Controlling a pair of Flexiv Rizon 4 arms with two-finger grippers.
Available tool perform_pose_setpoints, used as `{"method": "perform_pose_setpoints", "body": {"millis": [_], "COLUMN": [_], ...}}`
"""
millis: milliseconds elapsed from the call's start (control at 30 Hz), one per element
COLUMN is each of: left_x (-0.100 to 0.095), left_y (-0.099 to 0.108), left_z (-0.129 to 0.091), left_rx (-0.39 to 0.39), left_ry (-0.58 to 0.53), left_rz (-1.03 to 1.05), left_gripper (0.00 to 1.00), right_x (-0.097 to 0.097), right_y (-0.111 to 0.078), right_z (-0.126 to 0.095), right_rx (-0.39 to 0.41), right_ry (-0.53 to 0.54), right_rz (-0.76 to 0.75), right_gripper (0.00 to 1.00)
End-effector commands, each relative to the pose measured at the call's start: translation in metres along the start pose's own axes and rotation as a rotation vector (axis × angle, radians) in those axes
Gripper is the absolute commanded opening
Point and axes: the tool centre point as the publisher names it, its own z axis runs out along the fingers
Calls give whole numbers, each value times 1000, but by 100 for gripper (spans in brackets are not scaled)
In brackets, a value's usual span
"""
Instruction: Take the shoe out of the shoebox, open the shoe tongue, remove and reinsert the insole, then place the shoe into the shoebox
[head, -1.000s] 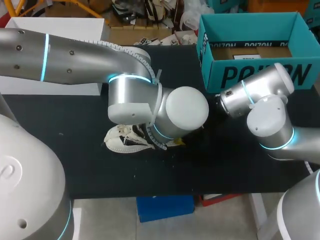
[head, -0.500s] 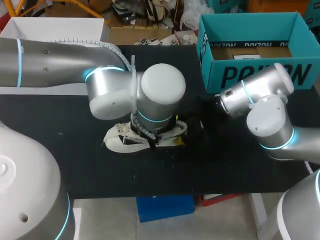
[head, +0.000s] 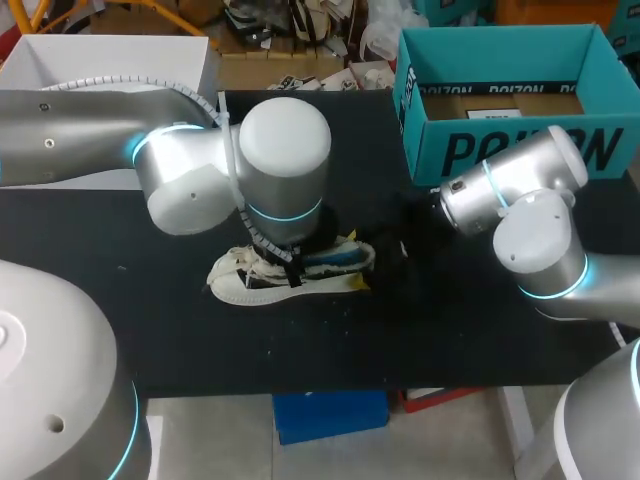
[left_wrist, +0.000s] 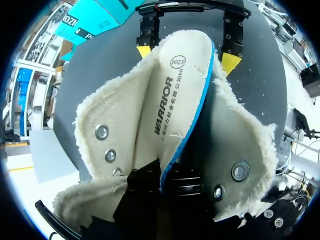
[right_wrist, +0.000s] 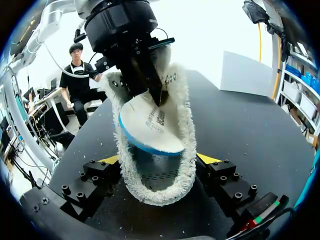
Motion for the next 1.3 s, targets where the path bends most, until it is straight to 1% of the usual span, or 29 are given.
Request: {"method": "perform_pose_setpoints", "body": {"millis": [33, 300, 367, 600, 867, 900, 933, 1000, 1033, 1200, 1300], "left_x": [-3, 6, 8, 11, 13, 13, 13, 14, 15, 19, 22], "left_y": [20, 10, 3, -19, -32, -33, -34, -36, -37, -41, -49], "left_z": [-12, -19, -19, -9, 0, 0, 0, -1, -2, -5, -6], "left_rx": [76, 143, 163, 164, 168, 169, 173, 186, 201, 234, 251], "left_ry": [14, 30, 38, 45, 65, 66, 65, 64, 62, 59, 54], "left_rz": [12, 58, 76, 124, 142, 142, 146, 157, 172, 193, 207], "left_gripper": [0, 0, 0, 0, 0, 4, 15, 26, 36, 36, 35], "right_x": [-3, -3, -3, -3, -3, -3, -3, -3, -3, -3, -3], "right_y": [-4, -4, -4, -4, -4, -4, -4, -4, -4, -4, -4], "right_z": [0, 0, 0, 0, 0, 0, 0, 0, 0, 0, 0], "right_rx": [4, 4, 4, 4, 4, 4, 4, 4, 4, 4, 4], "right_ry": [-1, -1, -1, -1, -1, -1, -1, -1, -1, -1, -1], "right_rz": [2, 2, 2, 2, 2, 2, 2, 2, 2, 2, 2], "right_gripper": [0, 0, 0, 0, 0, 0, 0, 0, 0, 0, 0]}}
